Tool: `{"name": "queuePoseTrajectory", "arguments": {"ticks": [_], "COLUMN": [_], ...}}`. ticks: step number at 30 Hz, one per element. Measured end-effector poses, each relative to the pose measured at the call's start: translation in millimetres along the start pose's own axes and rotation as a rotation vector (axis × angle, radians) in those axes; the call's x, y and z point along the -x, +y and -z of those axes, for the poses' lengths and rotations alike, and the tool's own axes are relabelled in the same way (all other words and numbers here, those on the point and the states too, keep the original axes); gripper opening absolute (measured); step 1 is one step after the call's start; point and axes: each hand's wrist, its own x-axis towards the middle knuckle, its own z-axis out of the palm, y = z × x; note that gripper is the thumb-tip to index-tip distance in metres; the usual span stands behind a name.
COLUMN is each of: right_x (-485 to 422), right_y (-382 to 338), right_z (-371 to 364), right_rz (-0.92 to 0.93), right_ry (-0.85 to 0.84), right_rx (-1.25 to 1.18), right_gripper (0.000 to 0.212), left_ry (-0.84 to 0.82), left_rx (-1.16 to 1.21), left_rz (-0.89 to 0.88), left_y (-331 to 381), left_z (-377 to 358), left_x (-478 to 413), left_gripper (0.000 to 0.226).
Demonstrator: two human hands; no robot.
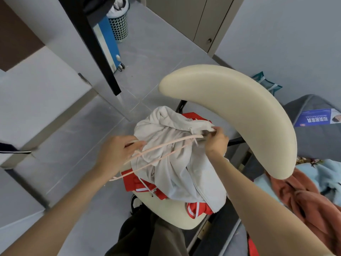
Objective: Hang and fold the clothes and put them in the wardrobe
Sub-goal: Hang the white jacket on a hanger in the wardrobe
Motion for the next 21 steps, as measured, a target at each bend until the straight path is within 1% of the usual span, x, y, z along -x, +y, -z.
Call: {"name": "queuePoseTrajectory", "arguments": {"ticks": [1, 3, 4, 5, 8, 10, 13, 16, 18, 19, 21], "right_x": [-6.6, -8.6, -7.9, -4.2, 4.9, 9.9, 16.9, 29.5, 38.9, 43.7, 54.4], "right_y": [-0.5, -8.6, -12.2, -16.5, -31.1, -45.4, -61.9, -63.6, -56.7, -52.4, -44.0], "right_z": [1.5, 6.1, 8.6, 12.6, 31.6, 48.9, 71.5, 82.0, 79.4, 75.1, 65.6], "right_rz": [-0.013, 0.010, 0.066, 0.150, 0.287, 0.374, 0.470, 0.500, 0.487, 0.446, 0.299], "right_ry": [0.003, 0.052, 0.087, 0.090, 0.039, 0.062, -0.011, -0.203, -0.299, -0.332, -0.385], "right_rx": [0.011, -0.126, -0.160, -0.137, -0.180, -0.209, -0.330, -0.377, -0.403, -0.429, -0.512], "right_gripper": [0.030, 0.025, 0.023, 0.022, 0.032, 0.038, 0.038, 0.041, 0.043, 0.042, 0.037], "left_ry": [0.008, 0.023, 0.020, 0.012, -0.002, -0.014, 0.000, 0.009, 0.024, 0.035, 0.045], "left_rx": [-0.022, -0.073, -0.101, -0.120, -0.109, -0.073, -0.025, -0.043, -0.068, -0.077, -0.074], "left_rz": [0.004, 0.013, 0.015, 0.011, -0.029, -0.043, -0.045, -0.034, -0.017, -0.007, 0.018], "left_y": [1.0, 3.7, 5.7, 8.5, 22.4, 36.3, 54.1, 62.9, 65.8, 67.4, 69.4], "left_z": [-0.3, -0.7, -1.2, -1.6, -2.9, -3.0, -4.7, -11.0, -18.8, -23.3, -31.8], "left_x": [-0.1, -2.7, -5.1, -8.0, -17.3, -22.1, -29.8, -40.4, -46.5, -48.8, -51.4], "left_gripper": [0.022, 0.024, 0.026, 0.030, 0.038, 0.036, 0.031, 0.036, 0.035, 0.035, 0.037]}}
